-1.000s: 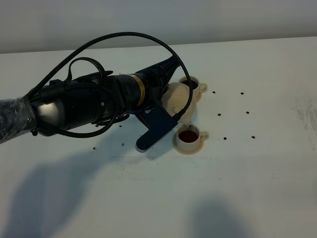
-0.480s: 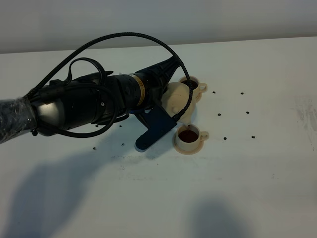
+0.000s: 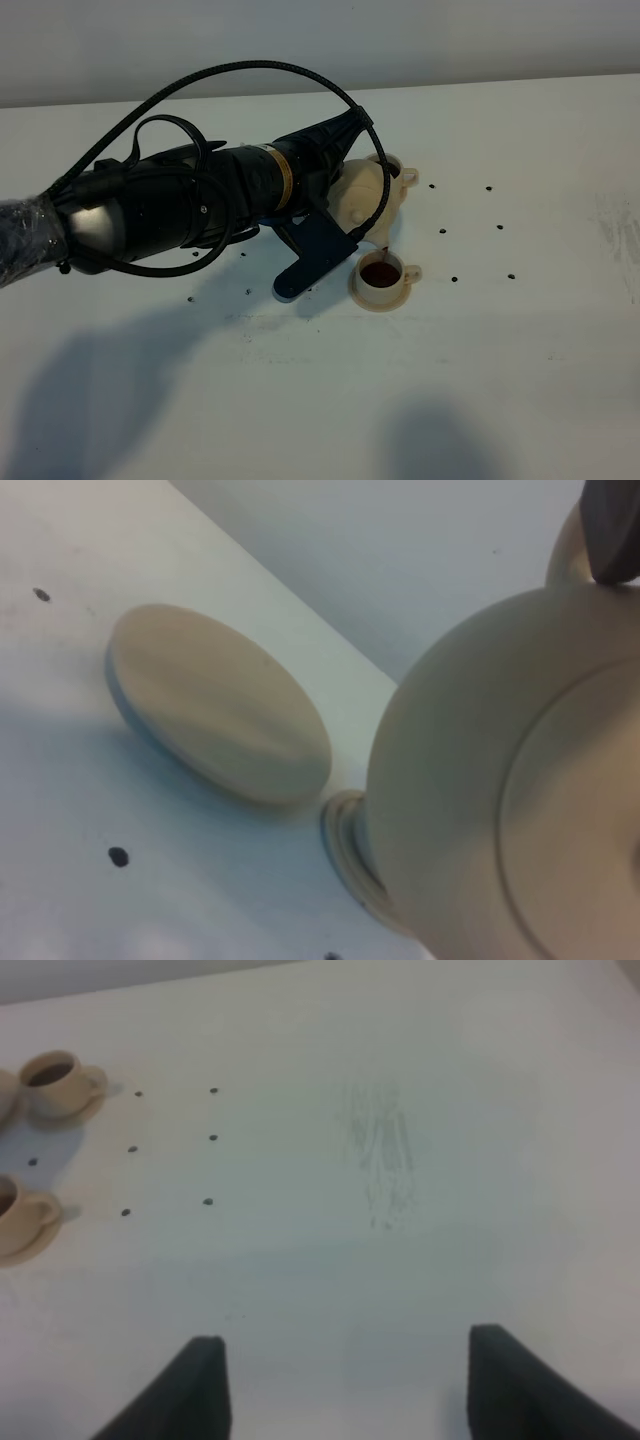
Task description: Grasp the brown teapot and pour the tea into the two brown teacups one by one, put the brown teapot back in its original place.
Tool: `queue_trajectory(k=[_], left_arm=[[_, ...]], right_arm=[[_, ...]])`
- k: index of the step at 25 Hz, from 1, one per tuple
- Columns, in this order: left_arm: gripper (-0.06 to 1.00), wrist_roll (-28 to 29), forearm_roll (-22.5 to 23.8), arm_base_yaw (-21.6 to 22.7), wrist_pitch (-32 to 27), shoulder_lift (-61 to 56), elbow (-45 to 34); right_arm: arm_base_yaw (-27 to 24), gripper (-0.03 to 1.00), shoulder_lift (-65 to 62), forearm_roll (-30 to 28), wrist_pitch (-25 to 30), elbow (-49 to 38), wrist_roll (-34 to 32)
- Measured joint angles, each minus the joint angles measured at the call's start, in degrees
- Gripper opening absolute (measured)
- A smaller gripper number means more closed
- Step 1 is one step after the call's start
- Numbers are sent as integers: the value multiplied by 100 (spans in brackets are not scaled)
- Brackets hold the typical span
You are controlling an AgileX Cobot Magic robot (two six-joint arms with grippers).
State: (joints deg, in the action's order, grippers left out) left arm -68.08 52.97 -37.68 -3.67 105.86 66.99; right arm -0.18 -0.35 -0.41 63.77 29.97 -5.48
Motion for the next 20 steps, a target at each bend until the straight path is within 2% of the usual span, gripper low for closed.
queue_trajectory(k=[20], left_arm=[[9, -18, 23, 0, 51, -5, -122]], right_arm=[[0, 50, 0, 0, 0, 0, 0]])
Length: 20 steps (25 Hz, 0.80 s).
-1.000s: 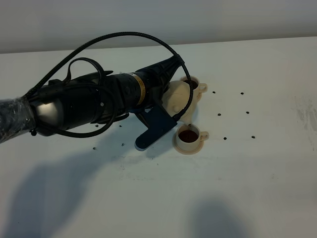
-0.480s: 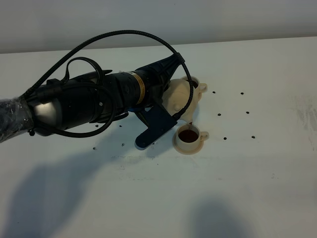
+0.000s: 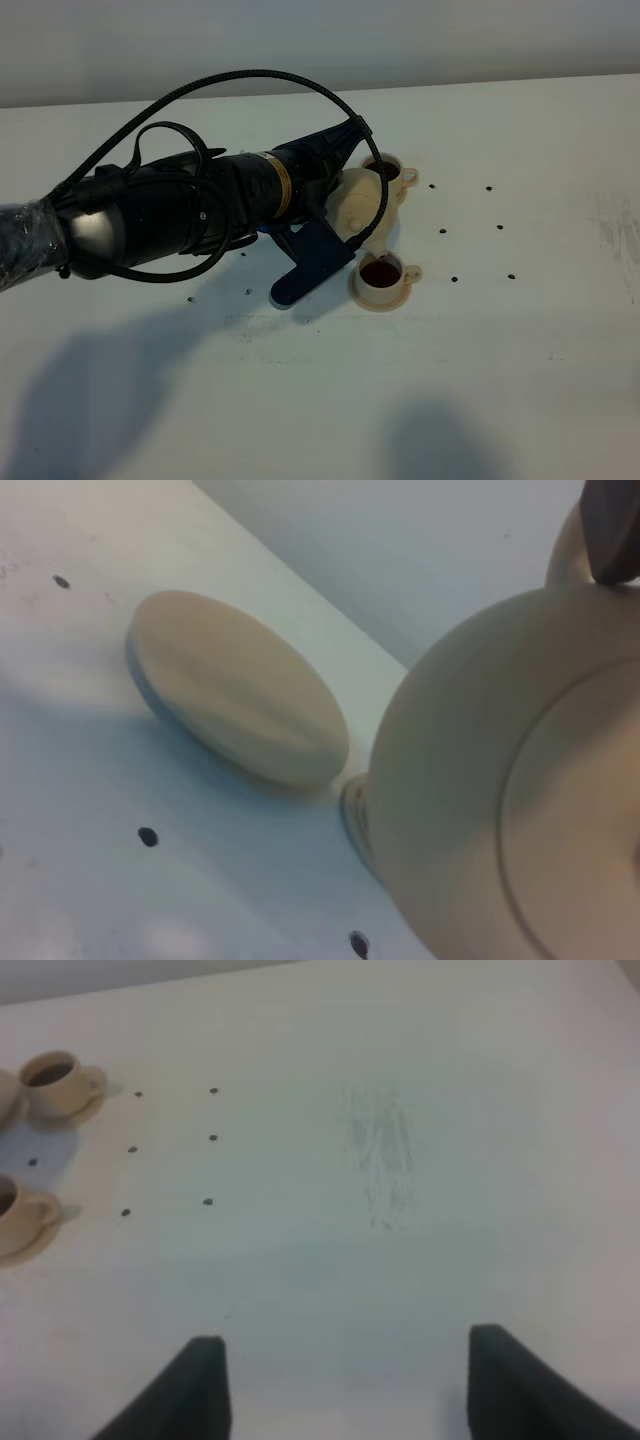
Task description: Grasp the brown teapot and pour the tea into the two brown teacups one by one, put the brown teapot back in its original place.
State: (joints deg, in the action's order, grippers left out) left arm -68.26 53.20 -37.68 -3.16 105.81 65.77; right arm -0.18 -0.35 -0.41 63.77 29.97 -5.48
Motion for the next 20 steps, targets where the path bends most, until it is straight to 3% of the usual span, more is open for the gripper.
queue_trajectory(k=[20], left_arm=[[9, -269, 0, 0, 12, 0, -17]], right_arm=[[0, 50, 0, 0, 0, 0, 0]])
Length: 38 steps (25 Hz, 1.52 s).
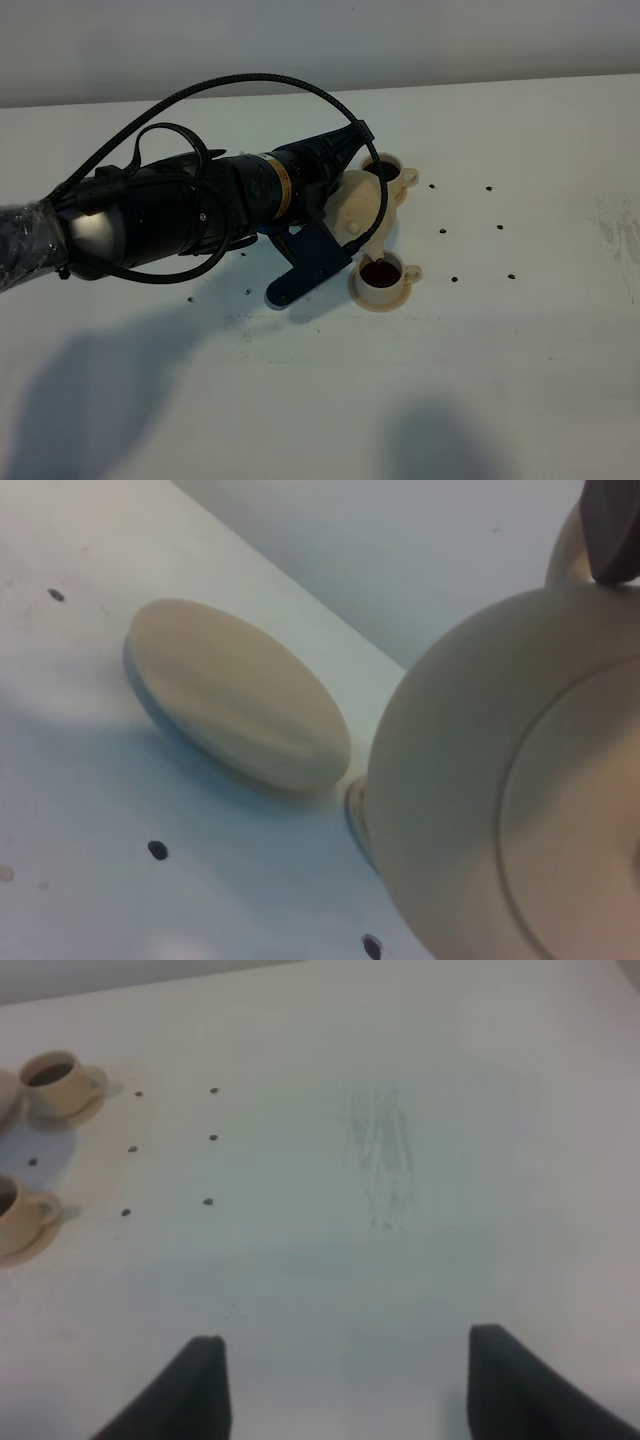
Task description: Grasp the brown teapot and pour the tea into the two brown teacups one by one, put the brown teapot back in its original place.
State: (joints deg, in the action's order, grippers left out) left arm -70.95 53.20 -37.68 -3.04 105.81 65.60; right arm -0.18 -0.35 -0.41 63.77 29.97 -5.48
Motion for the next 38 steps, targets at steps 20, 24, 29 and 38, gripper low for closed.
queue_trajectory(k=[20, 24, 29, 38], left_arm=[[9, -278, 0, 0, 0, 0, 0], [9, -300, 0, 0, 0, 0, 0], [9, -307, 0, 0, 0, 0, 0], [9, -332, 0, 0, 0, 0, 0]], right_arm=[[0, 50, 0, 0, 0, 0, 0], [0, 50, 0, 0, 0, 0, 0], [0, 50, 0, 0, 0, 0, 0], [0, 50, 0, 0, 0, 0, 0]])
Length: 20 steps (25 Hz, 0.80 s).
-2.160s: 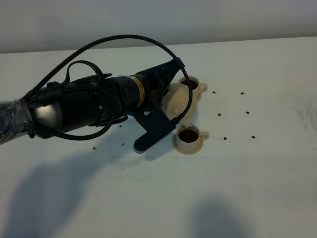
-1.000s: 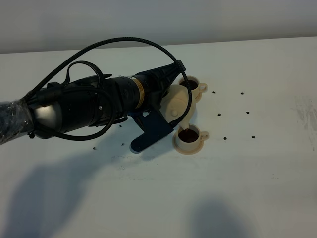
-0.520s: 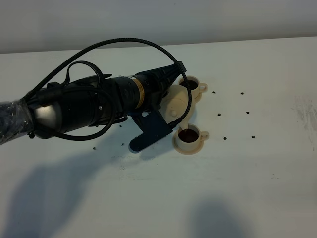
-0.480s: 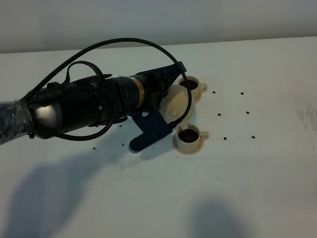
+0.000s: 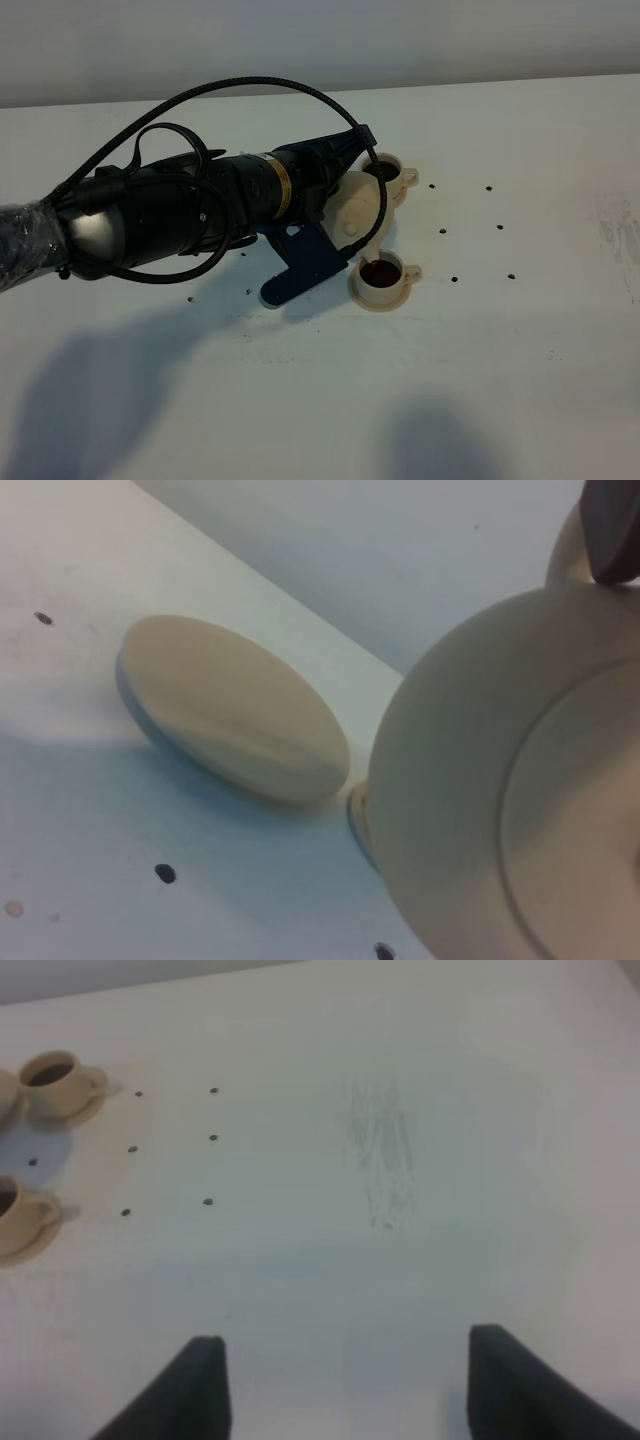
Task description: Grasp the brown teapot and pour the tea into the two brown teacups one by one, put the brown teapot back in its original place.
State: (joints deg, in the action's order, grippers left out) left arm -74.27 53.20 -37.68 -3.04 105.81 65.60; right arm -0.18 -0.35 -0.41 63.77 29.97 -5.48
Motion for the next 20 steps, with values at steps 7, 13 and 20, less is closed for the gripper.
queue_trajectory(k=[7, 13, 20], left_arm=[[9, -34, 0, 0, 0, 0, 0], [9, -106, 0, 0, 0, 0, 0], [9, -111, 0, 0, 0, 0, 0]], right_arm=[[0, 50, 0, 0, 0, 0, 0], [0, 50, 0, 0, 0, 0, 0], [0, 50, 0, 0, 0, 0, 0]])
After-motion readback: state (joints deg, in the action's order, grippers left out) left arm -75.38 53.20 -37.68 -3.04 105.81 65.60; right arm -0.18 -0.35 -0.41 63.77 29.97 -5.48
